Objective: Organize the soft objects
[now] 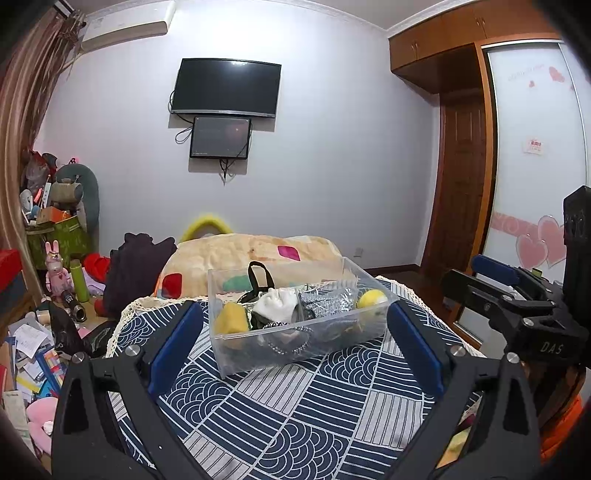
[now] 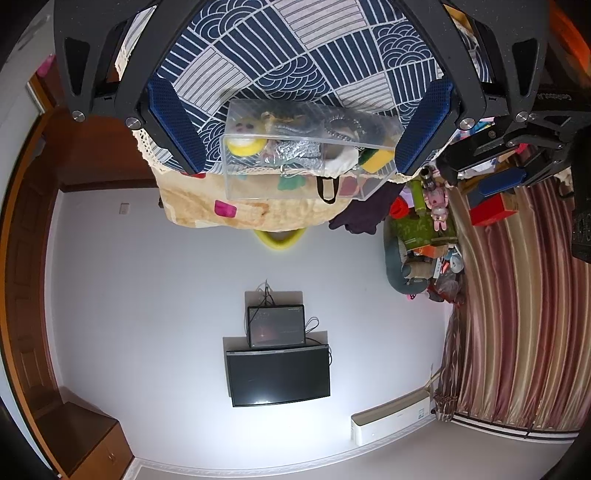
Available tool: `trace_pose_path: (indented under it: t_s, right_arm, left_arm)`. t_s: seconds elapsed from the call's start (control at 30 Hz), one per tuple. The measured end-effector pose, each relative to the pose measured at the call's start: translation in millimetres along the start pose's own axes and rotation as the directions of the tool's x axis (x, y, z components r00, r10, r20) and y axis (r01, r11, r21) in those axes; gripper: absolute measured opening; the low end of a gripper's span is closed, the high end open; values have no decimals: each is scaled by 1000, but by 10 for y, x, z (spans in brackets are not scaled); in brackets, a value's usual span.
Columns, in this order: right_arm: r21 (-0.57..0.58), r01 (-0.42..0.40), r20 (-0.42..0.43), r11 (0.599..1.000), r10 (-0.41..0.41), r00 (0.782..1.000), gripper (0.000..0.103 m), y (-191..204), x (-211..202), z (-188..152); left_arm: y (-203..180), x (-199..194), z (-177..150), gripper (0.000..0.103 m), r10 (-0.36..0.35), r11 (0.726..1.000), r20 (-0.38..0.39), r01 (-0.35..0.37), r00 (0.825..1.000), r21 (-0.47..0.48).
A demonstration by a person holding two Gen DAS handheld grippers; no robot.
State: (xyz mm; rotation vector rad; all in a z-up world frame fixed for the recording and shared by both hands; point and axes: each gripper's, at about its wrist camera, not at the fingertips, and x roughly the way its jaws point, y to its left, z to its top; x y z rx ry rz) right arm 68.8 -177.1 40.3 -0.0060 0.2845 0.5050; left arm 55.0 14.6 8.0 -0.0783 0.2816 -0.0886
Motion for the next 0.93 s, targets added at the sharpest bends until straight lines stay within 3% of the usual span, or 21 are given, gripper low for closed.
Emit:
trace_pose_path:
  t_s: [0.93]
  right_arm:
    - [3, -1, -13, 1000, 1, 1000, 102, -4, 15, -35]
  left_arm:
    - [-33, 14, -17, 101, -26, 1000, -17, 26, 1000, -2]
